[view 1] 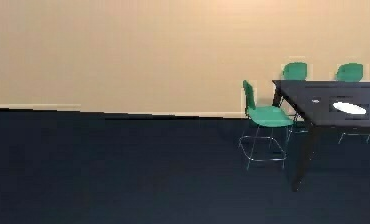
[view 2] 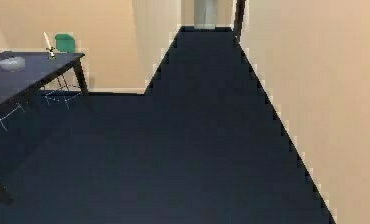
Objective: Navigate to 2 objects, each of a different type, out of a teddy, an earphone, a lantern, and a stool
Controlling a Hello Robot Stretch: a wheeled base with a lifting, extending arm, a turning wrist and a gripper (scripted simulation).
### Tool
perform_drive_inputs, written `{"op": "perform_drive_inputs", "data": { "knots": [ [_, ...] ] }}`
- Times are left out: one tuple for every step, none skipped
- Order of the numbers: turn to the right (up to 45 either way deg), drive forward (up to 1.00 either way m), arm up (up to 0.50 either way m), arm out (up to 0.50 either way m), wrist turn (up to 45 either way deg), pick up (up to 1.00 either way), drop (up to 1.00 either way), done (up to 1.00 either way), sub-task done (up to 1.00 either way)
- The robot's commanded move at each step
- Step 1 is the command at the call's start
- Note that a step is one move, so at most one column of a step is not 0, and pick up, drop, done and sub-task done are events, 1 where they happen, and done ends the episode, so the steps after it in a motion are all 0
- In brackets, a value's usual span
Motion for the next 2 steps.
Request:
{"op": "perform_drive_inputs", "data": {
  "knots": [
    [-42.0,0.00,0.00,0.00,0.0,0.00,0.00,0.00,0.00],
    [-3.0,0.00,0.00,0.00,0.0,0.00,0.00,0.00,0.00]
  ]
}}
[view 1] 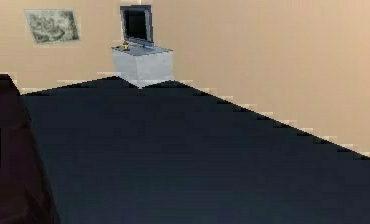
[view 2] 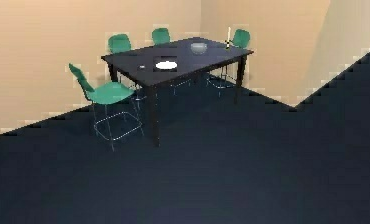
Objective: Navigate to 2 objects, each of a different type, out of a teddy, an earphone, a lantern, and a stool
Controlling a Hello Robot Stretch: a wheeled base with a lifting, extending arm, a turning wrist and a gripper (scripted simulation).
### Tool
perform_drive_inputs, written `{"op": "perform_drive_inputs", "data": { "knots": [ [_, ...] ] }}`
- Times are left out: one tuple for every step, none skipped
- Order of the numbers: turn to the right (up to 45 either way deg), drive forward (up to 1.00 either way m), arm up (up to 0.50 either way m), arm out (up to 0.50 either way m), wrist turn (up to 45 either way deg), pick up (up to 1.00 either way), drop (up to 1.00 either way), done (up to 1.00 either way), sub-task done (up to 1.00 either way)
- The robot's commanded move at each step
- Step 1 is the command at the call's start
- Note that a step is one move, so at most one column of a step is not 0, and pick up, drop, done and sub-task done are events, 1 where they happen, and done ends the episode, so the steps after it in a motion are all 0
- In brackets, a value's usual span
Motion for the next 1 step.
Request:
{"op": "perform_drive_inputs", "data": {
  "knots": [
    [0.0,0.80,0.00,0.00,0.0,0.00,0.00,0.00,0.00]
  ]
}}
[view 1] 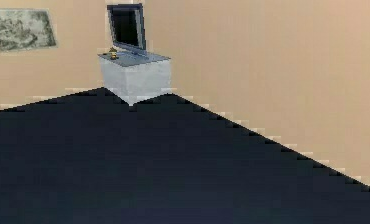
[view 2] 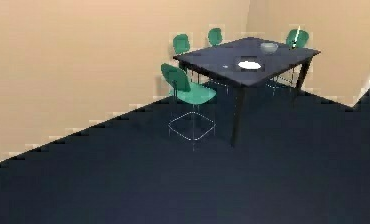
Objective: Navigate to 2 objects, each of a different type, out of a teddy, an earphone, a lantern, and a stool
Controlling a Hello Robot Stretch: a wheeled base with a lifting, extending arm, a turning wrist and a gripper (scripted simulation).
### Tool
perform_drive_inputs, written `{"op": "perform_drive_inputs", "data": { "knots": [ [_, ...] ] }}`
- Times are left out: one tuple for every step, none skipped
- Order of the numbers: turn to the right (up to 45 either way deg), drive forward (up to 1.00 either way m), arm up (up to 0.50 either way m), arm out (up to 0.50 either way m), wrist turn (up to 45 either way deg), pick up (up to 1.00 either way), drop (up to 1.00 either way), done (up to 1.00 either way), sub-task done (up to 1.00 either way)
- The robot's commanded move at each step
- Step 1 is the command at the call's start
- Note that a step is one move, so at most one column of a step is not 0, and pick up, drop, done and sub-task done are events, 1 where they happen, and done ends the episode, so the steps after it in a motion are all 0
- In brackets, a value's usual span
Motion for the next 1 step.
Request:
{"op": "perform_drive_inputs", "data": {
  "knots": [
    [-27.0,0.00,0.00,0.00,0.0,0.00,0.00,0.00,0.00]
  ]
}}
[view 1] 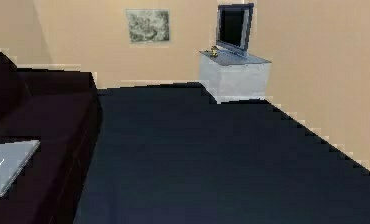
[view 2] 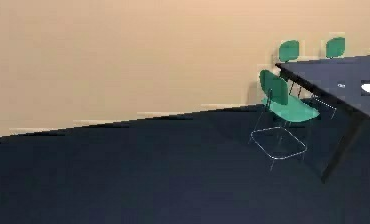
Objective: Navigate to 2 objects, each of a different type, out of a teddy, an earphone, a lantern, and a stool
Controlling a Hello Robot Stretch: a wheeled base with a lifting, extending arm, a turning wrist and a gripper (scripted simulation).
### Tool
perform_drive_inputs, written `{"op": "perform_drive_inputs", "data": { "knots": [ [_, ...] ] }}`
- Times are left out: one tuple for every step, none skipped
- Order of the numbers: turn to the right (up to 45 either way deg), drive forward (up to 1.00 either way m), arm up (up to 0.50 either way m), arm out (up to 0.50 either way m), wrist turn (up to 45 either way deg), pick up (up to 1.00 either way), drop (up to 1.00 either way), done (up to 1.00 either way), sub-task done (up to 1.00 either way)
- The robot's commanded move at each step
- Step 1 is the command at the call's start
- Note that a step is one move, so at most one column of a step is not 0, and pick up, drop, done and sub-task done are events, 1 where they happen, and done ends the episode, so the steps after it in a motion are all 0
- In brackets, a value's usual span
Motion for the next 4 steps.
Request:
{"op": "perform_drive_inputs", "data": {
  "knots": [
    [0.0,1.00,0.00,0.00,0.0,0.00,0.00,0.00,0.00],
    [0.0,1.00,0.00,0.00,0.0,0.00,0.00,0.00,0.00],
    [0.0,1.00,0.00,0.00,0.0,0.00,0.00,0.00,0.00],
    [-18.0,0.00,0.00,0.00,0.0,0.00,0.00,0.00,0.00]
  ]
}}
